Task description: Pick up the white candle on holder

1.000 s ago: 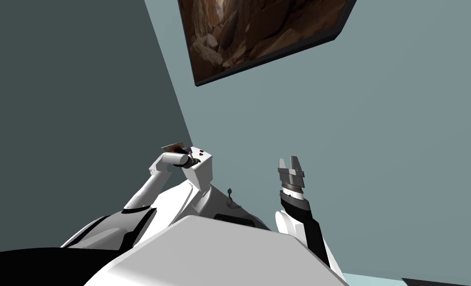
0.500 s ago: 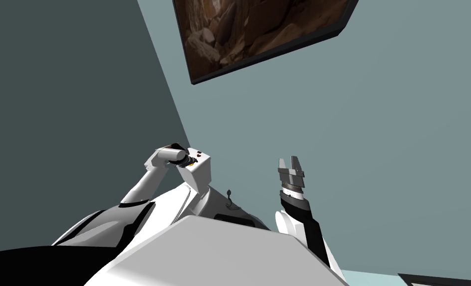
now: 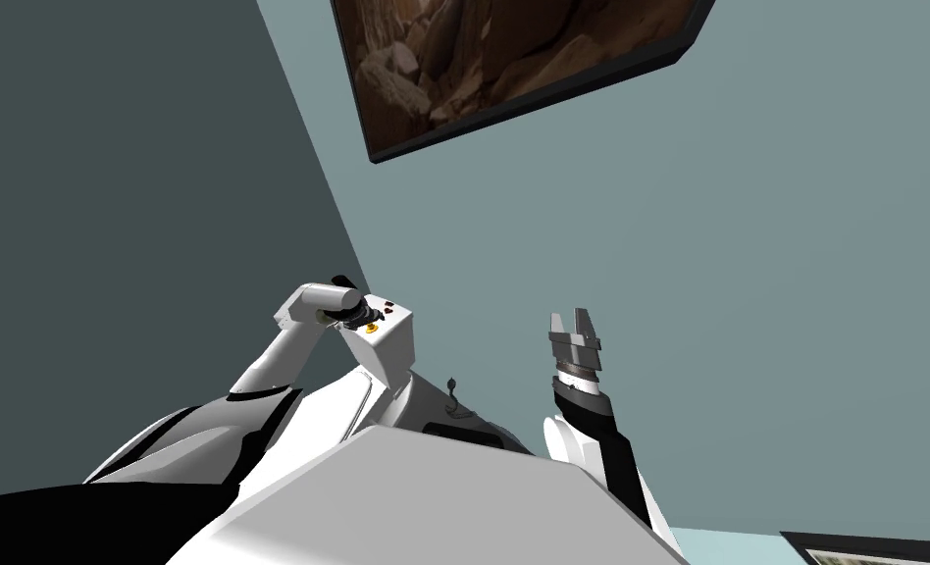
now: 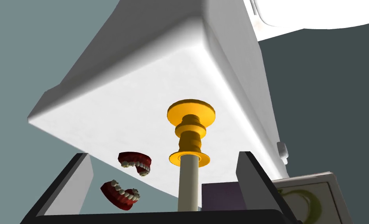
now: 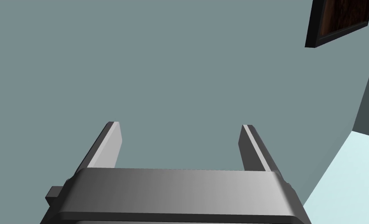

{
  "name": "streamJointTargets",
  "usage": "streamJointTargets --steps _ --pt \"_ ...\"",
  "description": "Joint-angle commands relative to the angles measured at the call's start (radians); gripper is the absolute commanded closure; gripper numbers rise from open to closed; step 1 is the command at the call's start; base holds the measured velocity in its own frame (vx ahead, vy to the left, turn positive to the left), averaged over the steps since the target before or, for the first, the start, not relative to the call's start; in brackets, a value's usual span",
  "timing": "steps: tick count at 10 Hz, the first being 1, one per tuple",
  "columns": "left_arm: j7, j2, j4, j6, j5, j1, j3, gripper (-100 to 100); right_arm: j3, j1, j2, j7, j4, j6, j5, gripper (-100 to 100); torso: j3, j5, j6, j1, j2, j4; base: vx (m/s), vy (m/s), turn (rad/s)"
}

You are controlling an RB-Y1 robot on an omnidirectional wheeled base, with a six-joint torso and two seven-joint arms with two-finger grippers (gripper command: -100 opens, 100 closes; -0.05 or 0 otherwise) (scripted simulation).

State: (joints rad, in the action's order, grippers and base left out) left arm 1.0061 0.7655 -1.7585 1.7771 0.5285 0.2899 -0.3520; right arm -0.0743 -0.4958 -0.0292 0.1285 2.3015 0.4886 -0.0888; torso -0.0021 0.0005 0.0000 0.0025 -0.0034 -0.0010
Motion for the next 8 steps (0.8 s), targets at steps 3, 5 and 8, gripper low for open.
streamJointTargets --steps 3,5,8 --pt "0.036 0.04 0.011 0.084 0.014 0.027 -0.017 -100 0.0 0.0 0.0 0.0 0.0 0.0 0.0 0 0.0 0.0 0.0 0.0 0.001 0.0 0.033 0.041 -0.054" --pt "0.048 0.058 0.012 0.118 0.018 0.036 -0.025 -100 0.0 0.0 0.0 0.0 0.0 0.0 0.0 0 0.0 0.0 0.0 0.001 0.0 0.0 0.042 0.053 -0.04" --pt "0.042 0.043 0.033 0.073 0.004 0.028 -0.006 -100 0.0 0.0 0.0 0.0 0.0 0.0 0.0 0 0.001 0.0 0.0 -0.002 0.002 0.0 0.004 0.012 -0.014"
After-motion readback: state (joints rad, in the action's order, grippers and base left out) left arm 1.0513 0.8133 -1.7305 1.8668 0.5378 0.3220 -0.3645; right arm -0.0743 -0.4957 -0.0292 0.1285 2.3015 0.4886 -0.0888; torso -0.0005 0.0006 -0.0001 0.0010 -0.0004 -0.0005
